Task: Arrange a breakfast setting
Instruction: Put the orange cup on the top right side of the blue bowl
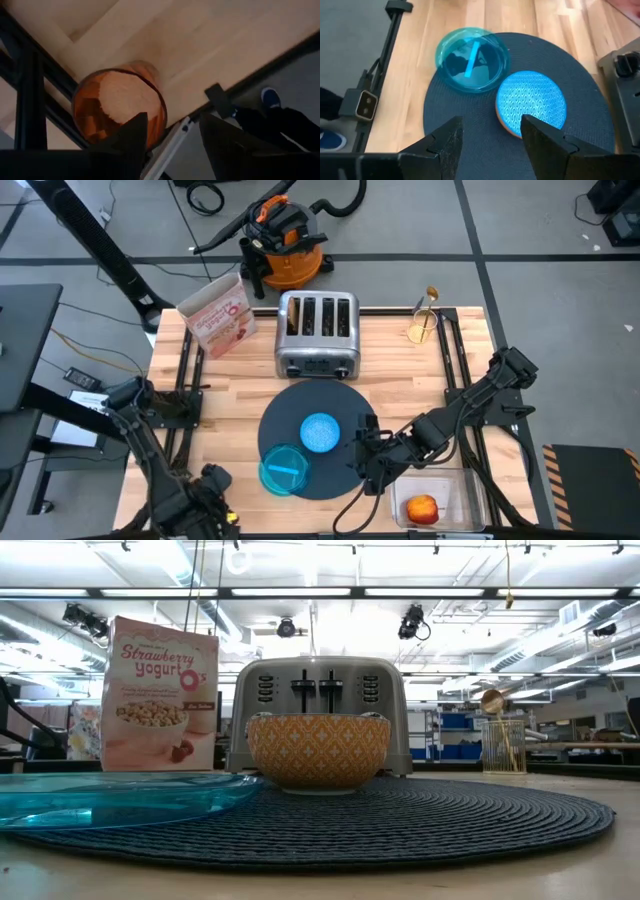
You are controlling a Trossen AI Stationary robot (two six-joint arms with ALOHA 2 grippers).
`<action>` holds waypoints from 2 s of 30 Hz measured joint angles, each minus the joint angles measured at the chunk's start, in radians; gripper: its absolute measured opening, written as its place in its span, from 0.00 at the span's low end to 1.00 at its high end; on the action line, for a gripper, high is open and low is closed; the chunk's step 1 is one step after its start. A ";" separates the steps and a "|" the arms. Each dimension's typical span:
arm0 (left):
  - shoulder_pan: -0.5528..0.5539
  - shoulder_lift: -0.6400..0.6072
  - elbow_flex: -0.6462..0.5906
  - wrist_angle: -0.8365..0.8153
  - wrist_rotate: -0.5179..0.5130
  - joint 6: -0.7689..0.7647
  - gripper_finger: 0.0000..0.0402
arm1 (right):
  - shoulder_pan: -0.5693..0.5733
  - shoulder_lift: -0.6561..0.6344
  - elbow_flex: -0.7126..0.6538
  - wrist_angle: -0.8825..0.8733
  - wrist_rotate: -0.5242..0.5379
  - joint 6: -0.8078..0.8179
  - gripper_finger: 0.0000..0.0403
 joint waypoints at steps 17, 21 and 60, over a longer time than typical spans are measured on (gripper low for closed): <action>0.001 0.000 -0.171 0.150 0.081 -0.110 0.39 | -0.018 0.000 0.000 0.000 -0.001 -0.005 0.51; -0.002 0.000 -0.171 0.149 0.078 -0.143 0.30 | -0.031 0.000 0.000 -0.001 0.000 -0.024 0.51; -0.012 0.039 -0.171 0.176 0.045 -0.159 0.25 | -0.053 -0.002 0.000 -0.003 -0.008 -0.034 0.51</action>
